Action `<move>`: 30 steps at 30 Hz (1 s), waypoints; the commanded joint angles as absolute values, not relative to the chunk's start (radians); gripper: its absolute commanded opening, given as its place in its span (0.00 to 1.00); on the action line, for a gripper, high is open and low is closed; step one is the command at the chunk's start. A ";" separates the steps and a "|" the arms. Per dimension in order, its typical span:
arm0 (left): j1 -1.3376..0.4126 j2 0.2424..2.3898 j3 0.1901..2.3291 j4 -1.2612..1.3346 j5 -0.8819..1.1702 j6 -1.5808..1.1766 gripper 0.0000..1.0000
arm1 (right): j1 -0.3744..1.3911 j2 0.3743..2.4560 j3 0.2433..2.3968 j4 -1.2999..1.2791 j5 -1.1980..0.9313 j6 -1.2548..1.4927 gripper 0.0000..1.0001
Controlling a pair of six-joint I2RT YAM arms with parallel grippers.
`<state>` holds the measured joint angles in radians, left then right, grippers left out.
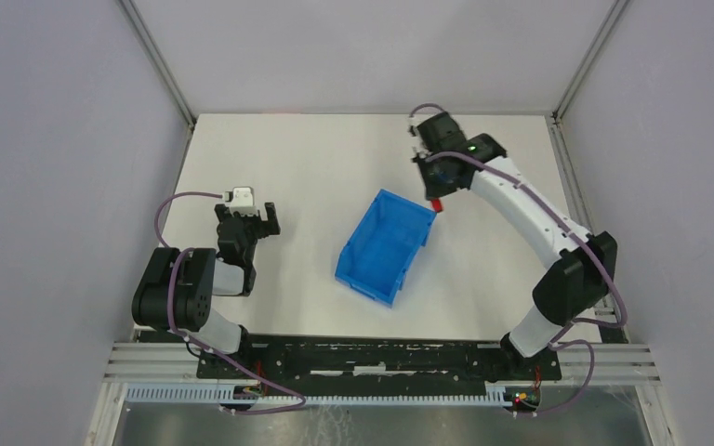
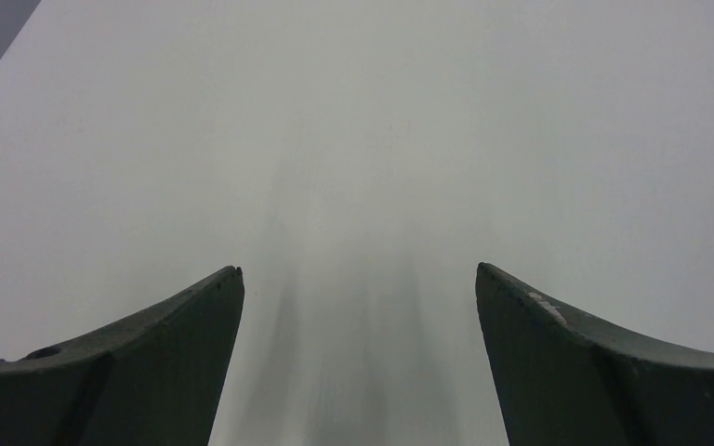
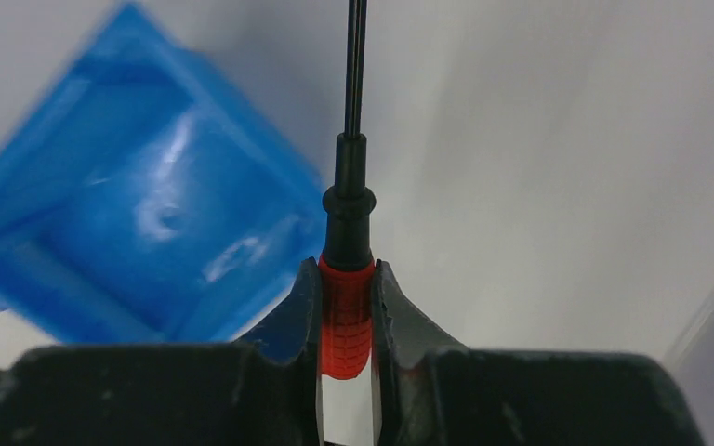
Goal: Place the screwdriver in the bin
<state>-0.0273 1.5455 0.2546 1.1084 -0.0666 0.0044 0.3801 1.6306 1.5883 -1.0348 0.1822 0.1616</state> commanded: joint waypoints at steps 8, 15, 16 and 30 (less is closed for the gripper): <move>-0.020 1.528 0.258 1.140 -0.052 -0.025 1.00 | 0.811 1.610 1.477 -0.723 0.199 0.412 0.00; -0.020 1.528 0.258 1.140 -0.052 -0.025 1.00 | 0.854 1.449 1.121 -0.462 0.215 0.595 0.00; -0.020 1.528 0.258 1.140 -0.052 -0.025 1.00 | 0.855 1.436 1.097 -0.444 0.220 0.613 0.00; -0.020 1.528 0.257 1.140 -0.051 -0.025 1.00 | 0.855 1.443 1.094 -0.418 0.283 0.617 0.48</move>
<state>-0.0273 1.5455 0.2546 1.1080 -0.0666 0.0048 0.8555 1.4570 1.0229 -0.4465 0.2287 0.6266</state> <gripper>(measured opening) 0.997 0.451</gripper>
